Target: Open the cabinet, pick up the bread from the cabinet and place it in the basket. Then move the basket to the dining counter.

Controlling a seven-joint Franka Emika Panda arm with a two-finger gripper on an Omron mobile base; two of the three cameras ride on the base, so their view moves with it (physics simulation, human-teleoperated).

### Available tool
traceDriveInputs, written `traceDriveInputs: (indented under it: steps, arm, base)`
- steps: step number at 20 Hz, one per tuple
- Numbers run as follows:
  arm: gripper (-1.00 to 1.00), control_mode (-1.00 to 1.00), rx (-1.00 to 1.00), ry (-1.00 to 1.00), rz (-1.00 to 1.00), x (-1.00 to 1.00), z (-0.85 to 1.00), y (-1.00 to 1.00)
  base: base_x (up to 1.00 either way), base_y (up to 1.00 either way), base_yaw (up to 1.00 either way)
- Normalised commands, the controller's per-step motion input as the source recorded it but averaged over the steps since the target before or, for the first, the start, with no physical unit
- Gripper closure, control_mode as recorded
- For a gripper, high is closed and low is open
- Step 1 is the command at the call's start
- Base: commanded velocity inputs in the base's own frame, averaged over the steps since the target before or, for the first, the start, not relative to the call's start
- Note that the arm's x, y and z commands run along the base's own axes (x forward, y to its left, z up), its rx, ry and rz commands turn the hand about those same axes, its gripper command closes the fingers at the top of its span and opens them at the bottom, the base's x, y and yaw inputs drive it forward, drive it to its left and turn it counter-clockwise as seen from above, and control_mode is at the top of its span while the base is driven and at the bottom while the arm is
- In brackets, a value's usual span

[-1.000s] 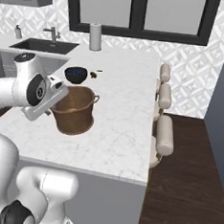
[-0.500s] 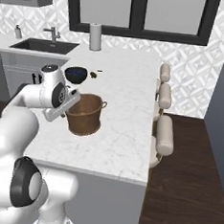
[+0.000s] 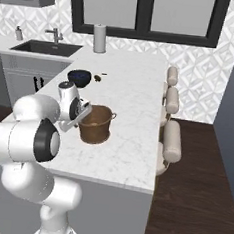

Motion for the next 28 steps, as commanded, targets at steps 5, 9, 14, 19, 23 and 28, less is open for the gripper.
traceDriveInputs:
  steps: [5, 9, 14, 19, 23, 28]
  arm:
    - [-1.0, -1.0, 0.01, 0.0, 0.0, 0.14, -0.31, 0.0]
    - [-1.0, -1.0, 0.01, 0.0, 0.0, 0.0, 0.16, 0.0]
    - [-1.0, -1.0, 0.01, 0.0, 0.0, -0.06, 0.6, 0.0]
    - [-1.0, -1.0, 0.0, -0.03, 0.0, -0.47, 0.73, 0.1]
    - [-1.0, -1.0, 0.0, -0.14, 0.03, -0.91, 0.19, 0.33]
    - [-1.0, -1.0, 0.0, -0.19, 0.05, -0.88, 0.0, 0.32]
  base:
    - [0.0, 0.0, 0.0]
    - [0.0, 0.0, 0.0]
    - [0.0, 0.0, 0.0]
    - [0.0, 0.0, 0.0]
    - [0.0, 0.0, 0.0]
    - [0.0, 0.0, 0.0]
